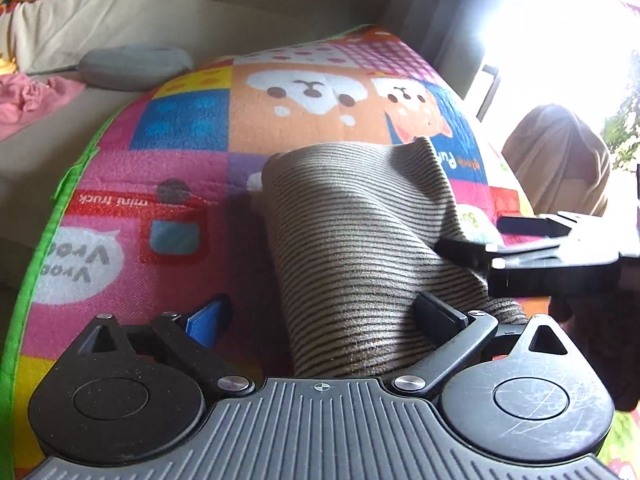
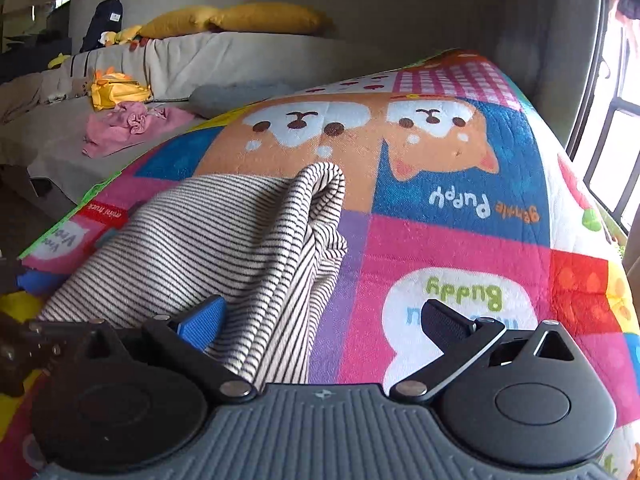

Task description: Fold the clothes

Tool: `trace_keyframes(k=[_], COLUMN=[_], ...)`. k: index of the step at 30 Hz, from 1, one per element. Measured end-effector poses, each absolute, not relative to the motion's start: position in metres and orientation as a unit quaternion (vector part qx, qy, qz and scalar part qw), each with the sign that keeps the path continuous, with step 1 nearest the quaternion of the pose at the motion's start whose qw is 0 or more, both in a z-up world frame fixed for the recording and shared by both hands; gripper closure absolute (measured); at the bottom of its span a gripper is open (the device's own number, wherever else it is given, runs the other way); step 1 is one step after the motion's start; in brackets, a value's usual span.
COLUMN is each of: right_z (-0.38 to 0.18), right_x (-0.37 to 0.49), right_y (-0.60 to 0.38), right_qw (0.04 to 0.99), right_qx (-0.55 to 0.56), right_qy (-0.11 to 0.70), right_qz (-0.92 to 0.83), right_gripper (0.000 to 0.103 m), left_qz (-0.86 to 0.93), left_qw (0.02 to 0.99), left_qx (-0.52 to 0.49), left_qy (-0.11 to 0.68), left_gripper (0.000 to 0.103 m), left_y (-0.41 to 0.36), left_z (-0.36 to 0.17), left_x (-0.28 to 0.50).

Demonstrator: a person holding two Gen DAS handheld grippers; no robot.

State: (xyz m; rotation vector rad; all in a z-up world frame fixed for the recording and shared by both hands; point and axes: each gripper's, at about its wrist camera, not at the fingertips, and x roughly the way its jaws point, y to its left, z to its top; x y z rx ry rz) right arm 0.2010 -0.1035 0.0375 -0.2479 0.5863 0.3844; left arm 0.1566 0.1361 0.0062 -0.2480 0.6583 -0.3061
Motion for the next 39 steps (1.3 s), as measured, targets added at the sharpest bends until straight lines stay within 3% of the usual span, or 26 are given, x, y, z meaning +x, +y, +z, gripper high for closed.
trace_keyframes(k=[10,19,29,39], right_z=[0.025,0.045,0.010,0.003], right_x=[0.198,0.148,0.081,0.066], right_y=[-0.111,-0.132,-0.174,-0.168], right_qw=[0.943,0.947,0.911,0.919], right_qx=[-0.053,-0.044,0.001,-0.044], right_qy=[0.278,0.266,0.390,0.370], right_qz=[0.177,0.176,0.133,0.129], right_gripper=[0.000,0.000,0.000,0.000], left_qz=[-0.128,-0.077,-0.073,-0.060], left_qw=[0.936,0.948,0.931,0.933], left_qx=[-0.104,-0.054,0.018,0.026], left_qy=[0.311,0.303,0.358,0.354], left_gripper=[0.000,0.000,0.000,0.000], left_y=[0.129,0.093,0.057,0.055], left_z=[0.008,0.033,0.010,0.007], left_x=[0.151,0.077,0.030,0.031])
